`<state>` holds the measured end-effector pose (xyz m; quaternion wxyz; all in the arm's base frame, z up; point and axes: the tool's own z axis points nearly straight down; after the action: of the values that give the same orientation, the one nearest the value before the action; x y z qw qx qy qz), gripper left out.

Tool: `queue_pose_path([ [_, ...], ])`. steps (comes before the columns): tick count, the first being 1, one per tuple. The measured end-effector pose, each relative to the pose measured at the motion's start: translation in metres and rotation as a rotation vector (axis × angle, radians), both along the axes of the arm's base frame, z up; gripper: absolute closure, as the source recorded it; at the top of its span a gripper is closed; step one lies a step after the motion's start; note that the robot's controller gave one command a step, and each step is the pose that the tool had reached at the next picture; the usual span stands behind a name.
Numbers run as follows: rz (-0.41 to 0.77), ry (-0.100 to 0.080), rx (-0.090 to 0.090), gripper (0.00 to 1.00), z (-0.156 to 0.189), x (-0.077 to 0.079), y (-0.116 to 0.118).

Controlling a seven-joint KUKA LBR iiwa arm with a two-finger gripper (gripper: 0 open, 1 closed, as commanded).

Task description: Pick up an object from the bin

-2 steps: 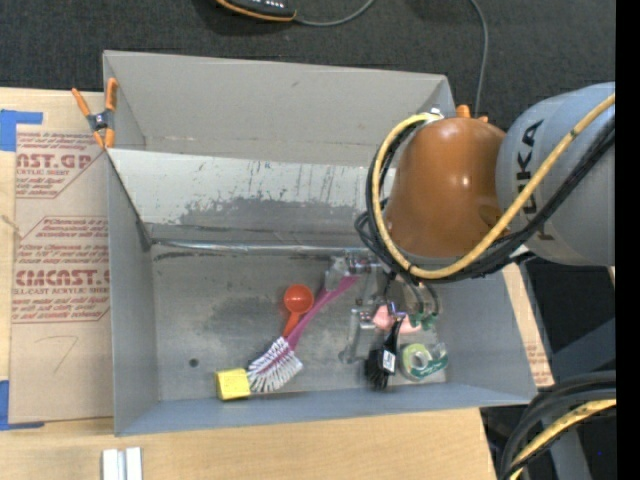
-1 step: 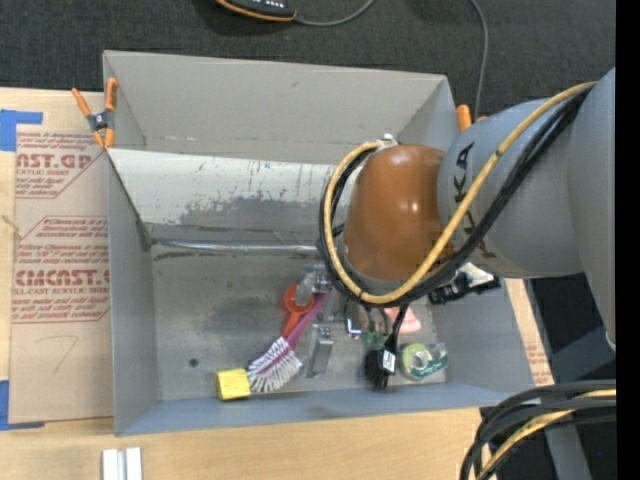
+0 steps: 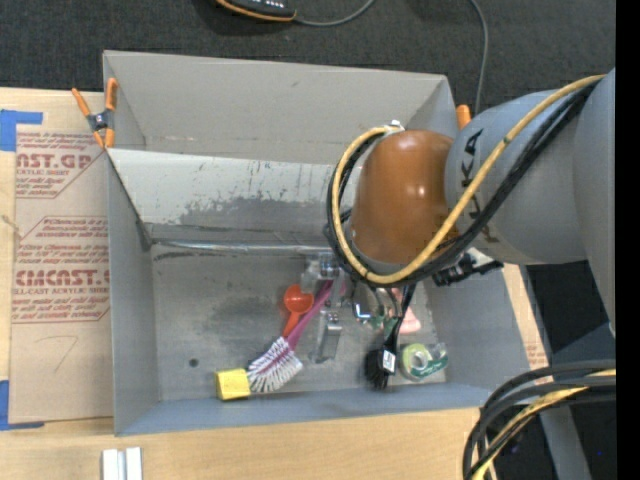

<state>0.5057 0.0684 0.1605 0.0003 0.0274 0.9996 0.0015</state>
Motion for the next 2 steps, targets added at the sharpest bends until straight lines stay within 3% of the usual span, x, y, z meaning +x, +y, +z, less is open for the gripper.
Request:
queue_pose_path([
  [1, 0.179, 0.001, 0.002, 1.00, 0.0801, -0.0257, -0.0223],
  [2, 0.179, 0.001, 0.002, 1.00, 0.0801, -0.0257, -0.0222],
])
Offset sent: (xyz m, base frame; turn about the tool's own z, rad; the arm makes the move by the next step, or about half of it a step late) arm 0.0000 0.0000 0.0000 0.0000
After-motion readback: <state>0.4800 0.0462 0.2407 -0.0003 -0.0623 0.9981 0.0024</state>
